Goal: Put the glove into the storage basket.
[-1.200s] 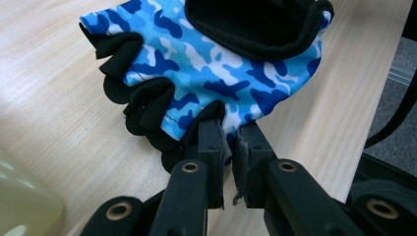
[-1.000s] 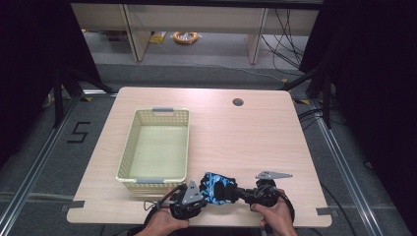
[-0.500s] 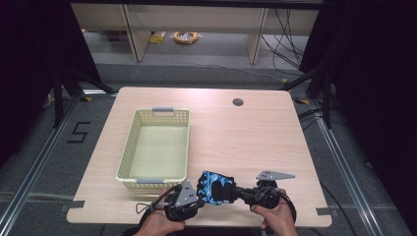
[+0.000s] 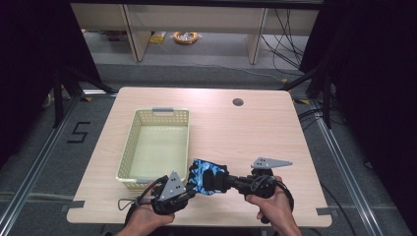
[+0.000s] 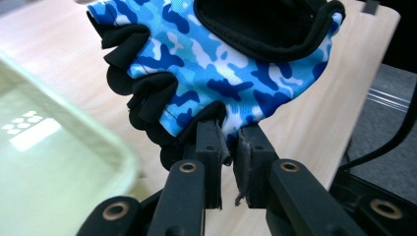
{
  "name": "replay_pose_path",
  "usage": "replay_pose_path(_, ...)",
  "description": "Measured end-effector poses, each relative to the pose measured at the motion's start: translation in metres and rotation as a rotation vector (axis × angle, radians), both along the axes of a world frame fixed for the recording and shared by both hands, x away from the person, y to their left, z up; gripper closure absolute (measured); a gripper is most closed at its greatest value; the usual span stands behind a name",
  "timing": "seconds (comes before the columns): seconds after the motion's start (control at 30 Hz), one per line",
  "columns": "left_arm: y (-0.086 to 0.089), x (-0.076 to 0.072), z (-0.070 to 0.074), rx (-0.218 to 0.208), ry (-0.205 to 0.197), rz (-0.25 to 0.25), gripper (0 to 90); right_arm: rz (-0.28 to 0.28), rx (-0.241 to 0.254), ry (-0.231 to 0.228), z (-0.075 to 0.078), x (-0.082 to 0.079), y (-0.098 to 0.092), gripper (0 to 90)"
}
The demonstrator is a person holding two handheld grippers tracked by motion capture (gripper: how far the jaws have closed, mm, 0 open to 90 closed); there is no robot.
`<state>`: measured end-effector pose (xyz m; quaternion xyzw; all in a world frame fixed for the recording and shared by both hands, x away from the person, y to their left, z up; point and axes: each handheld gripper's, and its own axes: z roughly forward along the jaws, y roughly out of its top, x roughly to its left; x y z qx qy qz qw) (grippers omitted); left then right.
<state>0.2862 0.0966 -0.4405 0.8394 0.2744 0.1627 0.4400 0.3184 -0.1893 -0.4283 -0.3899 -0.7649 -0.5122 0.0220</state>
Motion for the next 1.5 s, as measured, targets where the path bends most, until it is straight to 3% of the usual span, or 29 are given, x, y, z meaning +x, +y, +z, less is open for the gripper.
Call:
replay_pose_path(0.03,0.004,0.002,0.004,0.003,-0.003,0.006,80.8,-0.001,-0.002,0.009,0.006,0.002,0.007,86.1)
replay_pose_path(0.13,0.014,0.005,0.009,-0.009,-0.011,0.032,80.9,0.025,-0.028,-0.038,0.016,0.014,0.019,86.1)
replay_pose_path(0.27,0.032,0.009,0.017,-0.028,-0.01,0.065,80.9,0.05,-0.018,-0.043,0.025,0.027,0.038,86.2)
replay_pose_path(0.4,0.052,0.014,0.025,0.003,-0.036,0.08,81.1,0.067,-0.018,-0.03,0.032,0.037,0.058,86.2)
replay_pose_path(0.57,0.073,0.019,0.031,0.005,-0.036,0.128,81.2,0.097,-0.021,-0.045,0.035,0.052,0.083,86.2)
replay_pose_path(0.6,0.077,0.021,0.032,0.006,-0.035,0.13,81.2,0.087,-0.029,-0.02,0.037,0.053,0.088,86.2)
replay_pose_path(0.67,0.08,0.022,0.032,-0.004,-0.032,0.146,81.2,0.095,-0.027,-0.015,0.037,0.055,0.092,86.2)
replay_pose_path(0.77,0.094,0.026,0.032,0.023,-0.022,0.156,81.2,0.116,-0.031,-0.034,0.037,0.066,0.108,86.2)
replay_pose_path(0.8,0.101,0.028,0.029,0.005,-0.012,0.181,81.1,0.121,-0.034,-0.027,0.036,0.07,0.117,86.2)
replay_pose_path(0.83,0.107,0.03,0.028,0.026,-0.007,0.175,81.1,0.123,-0.037,-0.012,0.036,0.071,0.121,86.2)
replay_pose_path(1.0,0.124,0.033,0.02,0.033,0.03,0.213,81.1,0.136,-0.044,0.025,0.028,0.078,0.144,86.2)
replay_pose_path(1.13,0.131,0.035,0.016,0.051,0.039,0.222,80.9,0.126,-0.043,0.042,0.023,0.081,0.153,86.2)
replay_pose_path(1.17,0.134,0.038,0.013,0.042,0.025,0.208,80.9,0.125,-0.047,0.039,0.021,0.082,0.155,86.2)
replay_pose_path(1.2,0.135,0.037,0.012,0.051,0.046,0.222,80.9,0.129,-0.049,0.043,0.018,0.083,0.158,86.2)
replay_pose_path(1.33,0.139,0.041,0.005,0.059,0.069,0.23,80.7,0.115,-0.055,0.069,0.009,0.088,0.166,86.2)
replay_pose_path(1.5,0.143,0.045,-0.001,0.045,0.106,0.238,80.5,0.114,-0.064,0.082,0.002,0.093,0.172,86.2)
